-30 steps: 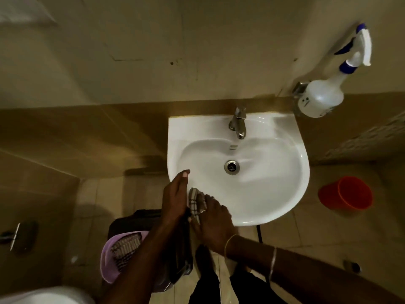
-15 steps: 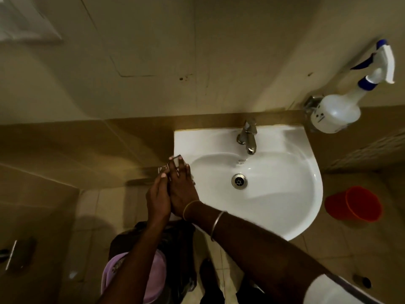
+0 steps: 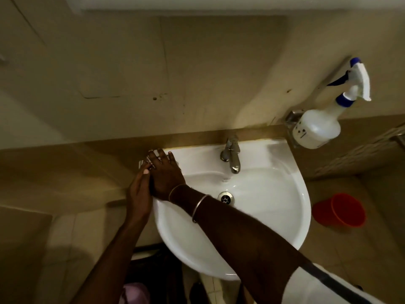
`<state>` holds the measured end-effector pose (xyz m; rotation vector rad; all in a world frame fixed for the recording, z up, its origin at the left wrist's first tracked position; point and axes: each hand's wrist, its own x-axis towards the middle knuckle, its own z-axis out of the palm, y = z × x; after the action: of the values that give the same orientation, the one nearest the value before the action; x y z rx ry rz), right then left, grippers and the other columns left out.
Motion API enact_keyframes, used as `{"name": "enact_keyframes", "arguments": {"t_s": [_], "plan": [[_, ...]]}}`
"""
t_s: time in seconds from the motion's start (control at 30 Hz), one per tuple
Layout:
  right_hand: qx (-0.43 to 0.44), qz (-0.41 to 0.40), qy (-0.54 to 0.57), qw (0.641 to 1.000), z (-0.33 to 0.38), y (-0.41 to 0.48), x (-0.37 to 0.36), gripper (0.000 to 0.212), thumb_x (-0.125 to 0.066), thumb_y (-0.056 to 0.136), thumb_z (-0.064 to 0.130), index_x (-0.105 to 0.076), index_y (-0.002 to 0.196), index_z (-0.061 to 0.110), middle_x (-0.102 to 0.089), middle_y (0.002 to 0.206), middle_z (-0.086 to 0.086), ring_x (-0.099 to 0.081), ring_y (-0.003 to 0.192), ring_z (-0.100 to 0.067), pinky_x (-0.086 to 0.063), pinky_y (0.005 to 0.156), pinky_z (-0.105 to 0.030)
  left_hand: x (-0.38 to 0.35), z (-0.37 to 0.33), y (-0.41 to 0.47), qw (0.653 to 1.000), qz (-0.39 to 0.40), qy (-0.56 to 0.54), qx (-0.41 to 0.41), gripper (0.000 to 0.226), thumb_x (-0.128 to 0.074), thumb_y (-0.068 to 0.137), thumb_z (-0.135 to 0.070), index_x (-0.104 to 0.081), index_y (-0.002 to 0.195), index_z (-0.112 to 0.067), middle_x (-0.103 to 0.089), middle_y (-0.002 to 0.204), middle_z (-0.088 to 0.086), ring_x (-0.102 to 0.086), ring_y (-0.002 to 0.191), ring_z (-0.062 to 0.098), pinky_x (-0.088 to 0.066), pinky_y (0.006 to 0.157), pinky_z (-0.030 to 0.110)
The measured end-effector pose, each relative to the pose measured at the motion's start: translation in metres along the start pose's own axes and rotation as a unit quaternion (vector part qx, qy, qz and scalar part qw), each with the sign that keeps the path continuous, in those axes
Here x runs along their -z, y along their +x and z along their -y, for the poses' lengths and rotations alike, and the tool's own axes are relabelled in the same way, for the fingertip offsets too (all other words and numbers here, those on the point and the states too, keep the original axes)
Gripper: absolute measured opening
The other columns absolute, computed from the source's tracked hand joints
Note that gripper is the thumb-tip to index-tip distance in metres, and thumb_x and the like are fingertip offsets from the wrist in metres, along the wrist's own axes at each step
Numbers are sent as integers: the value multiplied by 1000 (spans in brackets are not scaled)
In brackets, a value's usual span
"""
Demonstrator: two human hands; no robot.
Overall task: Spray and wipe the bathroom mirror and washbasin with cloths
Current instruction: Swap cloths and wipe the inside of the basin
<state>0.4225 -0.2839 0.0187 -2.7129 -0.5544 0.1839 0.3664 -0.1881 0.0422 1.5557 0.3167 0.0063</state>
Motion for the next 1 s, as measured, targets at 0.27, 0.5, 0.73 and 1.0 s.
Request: {"name": "enact_keyframes", "arguments": {"t_s": [0.27,0.5,0.73,1.0], "plan": [[31,-38,-60,997,0,2,-4,48,-51,95,46,-63,136,23,-46,155,-13,-31,148,-37,-21,122,-55,22,7,-34,996,-66,50,27,37,-45,111,-26,-62,141,-14,-63,138,-2,-58,126,10,-41,97,10],[12,-44,-60,997,-49,-54,28,59,-42,101,33,-33,158,21,-32,165,-11,-26,153,-37,-30,120,-56,12,6,-103,996,-38,64,57,22,-50,108,-25,-66,123,-28,-68,110,-16,-61,105,0,-43,87,11],[23,-43,-87,995,-131,-139,48,79,-66,94,16,-23,160,22,-31,164,-13,-32,150,-40,-32,122,-51,-9,20,-134,995,-33,67,67,35,-51,107,-28,-64,139,-18,-62,142,-2,-54,133,13,-38,108,26],[20,-1,-244,970,-245,-208,109,62,-49,94,8,-42,155,17,-41,159,-18,-41,143,-46,-37,115,-54,-42,15,-160,992,-26,114,53,41,-49,106,-38,-64,140,-21,-61,142,-7,-52,132,10,-39,112,31]]}}
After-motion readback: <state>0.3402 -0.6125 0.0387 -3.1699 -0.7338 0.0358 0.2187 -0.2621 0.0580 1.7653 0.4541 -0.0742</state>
